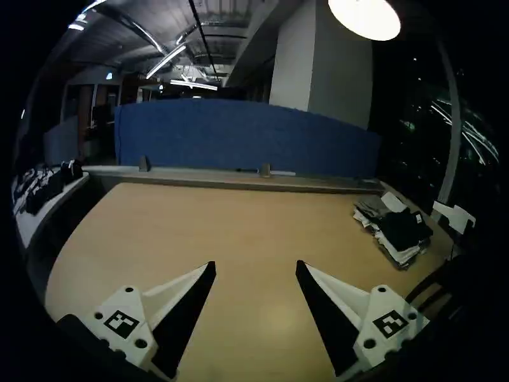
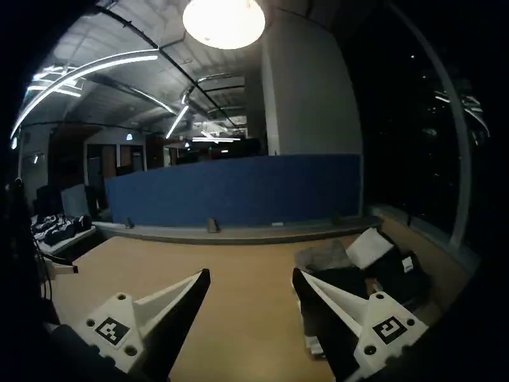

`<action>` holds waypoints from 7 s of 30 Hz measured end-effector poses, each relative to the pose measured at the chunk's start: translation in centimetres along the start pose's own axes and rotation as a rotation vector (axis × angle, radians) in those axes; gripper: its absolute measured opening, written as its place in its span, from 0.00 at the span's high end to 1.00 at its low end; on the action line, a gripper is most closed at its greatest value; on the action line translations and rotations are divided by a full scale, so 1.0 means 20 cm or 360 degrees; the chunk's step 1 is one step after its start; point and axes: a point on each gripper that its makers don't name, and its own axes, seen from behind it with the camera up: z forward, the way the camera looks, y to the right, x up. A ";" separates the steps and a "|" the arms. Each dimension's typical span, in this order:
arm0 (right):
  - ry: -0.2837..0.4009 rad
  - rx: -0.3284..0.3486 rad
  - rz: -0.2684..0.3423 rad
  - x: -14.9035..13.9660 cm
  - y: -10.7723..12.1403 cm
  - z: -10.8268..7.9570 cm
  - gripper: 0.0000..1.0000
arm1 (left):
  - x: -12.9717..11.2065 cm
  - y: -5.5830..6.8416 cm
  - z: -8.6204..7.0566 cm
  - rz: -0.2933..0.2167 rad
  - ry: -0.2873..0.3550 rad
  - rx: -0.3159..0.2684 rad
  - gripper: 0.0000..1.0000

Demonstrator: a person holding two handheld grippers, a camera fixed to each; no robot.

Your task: Fold towel

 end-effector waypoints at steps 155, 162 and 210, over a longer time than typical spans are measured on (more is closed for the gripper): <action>0.0288 -0.0112 0.0042 -0.36 0.13 0.17 0.00 | -0.26 -0.65 0.21 0.0128 0.0626 0.0374 0.03; 0.0295 -0.0115 0.0026 -0.46 0.16 0.19 0.00 | -0.26 -0.65 0.21 0.0128 0.0626 0.0374 0.04; 0.0253 -0.0140 -0.0103 -0.63 0.11 0.24 0.00 | -0.26 -0.65 0.21 0.0129 0.0626 0.0374 0.04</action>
